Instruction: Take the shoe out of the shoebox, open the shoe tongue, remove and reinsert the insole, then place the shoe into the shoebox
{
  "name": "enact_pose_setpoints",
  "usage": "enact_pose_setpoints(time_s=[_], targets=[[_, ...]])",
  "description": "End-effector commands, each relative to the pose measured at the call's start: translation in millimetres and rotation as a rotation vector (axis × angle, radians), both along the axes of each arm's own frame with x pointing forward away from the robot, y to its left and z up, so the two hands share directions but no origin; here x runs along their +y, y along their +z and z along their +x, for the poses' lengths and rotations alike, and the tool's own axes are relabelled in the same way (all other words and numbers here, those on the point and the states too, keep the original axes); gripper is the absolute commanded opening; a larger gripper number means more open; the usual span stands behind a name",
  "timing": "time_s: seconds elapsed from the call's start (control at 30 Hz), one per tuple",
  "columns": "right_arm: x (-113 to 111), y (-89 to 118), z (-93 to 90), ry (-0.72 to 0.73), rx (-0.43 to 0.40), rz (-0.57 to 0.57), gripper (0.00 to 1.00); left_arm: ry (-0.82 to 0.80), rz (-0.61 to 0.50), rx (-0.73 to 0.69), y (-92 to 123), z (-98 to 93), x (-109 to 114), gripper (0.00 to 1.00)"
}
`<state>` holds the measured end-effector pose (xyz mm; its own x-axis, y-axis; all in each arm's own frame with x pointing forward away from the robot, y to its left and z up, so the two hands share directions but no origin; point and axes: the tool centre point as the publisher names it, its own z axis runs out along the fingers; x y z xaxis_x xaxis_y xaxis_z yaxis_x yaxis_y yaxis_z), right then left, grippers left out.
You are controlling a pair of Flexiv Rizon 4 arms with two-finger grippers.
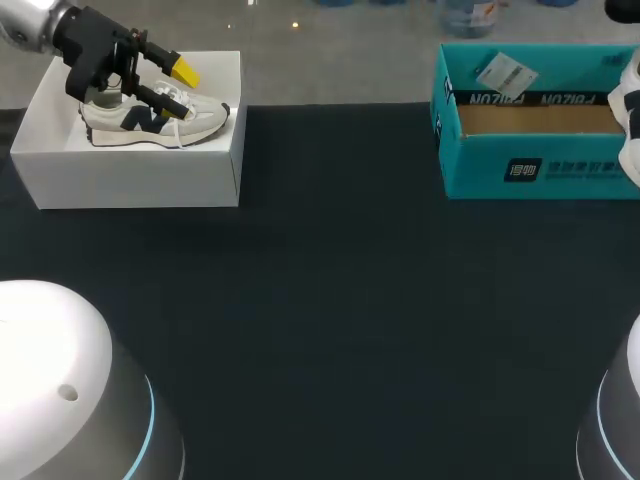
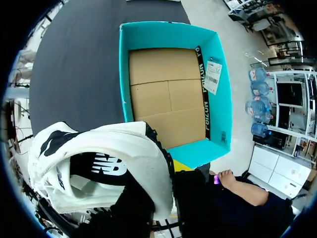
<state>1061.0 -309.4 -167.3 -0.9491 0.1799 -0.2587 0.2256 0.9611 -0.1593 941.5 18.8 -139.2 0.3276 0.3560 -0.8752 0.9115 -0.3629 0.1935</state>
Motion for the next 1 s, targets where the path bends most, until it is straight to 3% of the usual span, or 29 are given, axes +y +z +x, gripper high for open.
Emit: enact_pose_setpoints(time_s=[0.03, 0.17, 0.23, 0.27, 0.7, 0.8, 0.9, 1.0], targets=[[1, 3, 11.2, -0.278, 0.029, -0.035, 0.0, -0.003, 0.002, -0.001, 0, 1.0, 0, 1.0], [0, 7, 7.2, -0.489, -0.008, 0.039, 0.0, -0.003, 0.002, -0.001, 0, 1.0, 0, 1.0], [0, 9, 5.4, -0.566, -0.025, 0.141, 0.0, -0.003, 0.002, -0.001, 0, 1.0, 0, 1.0], [1, 10, 4.4, -0.566, -0.048, 0.182, 0.0, -0.003, 0.002, -0.001, 0, 1.0, 0, 1.0], [1, 10, 4.4, -0.566, -0.048, 0.182, 0.0, -0.003, 0.002, -0.001, 0, 1.0, 0, 1.0], [1, 12, 3.6, -0.858, -0.06, 0.168, 0.0, -0.003, 0.002, -0.001, 0, 1.0, 0, 1.0], [-2, 11, 0.3, -1.106, -0.098, 0.061, 0.0, -0.003, 0.002, -0.001, 0, 1.0, 0, 1.0], [-6, 9, -3.2, -1.28, -0.116, 0.118, 0.0, -0.003, 0.002, -0.001, 0, 1.0, 0, 1.0]])
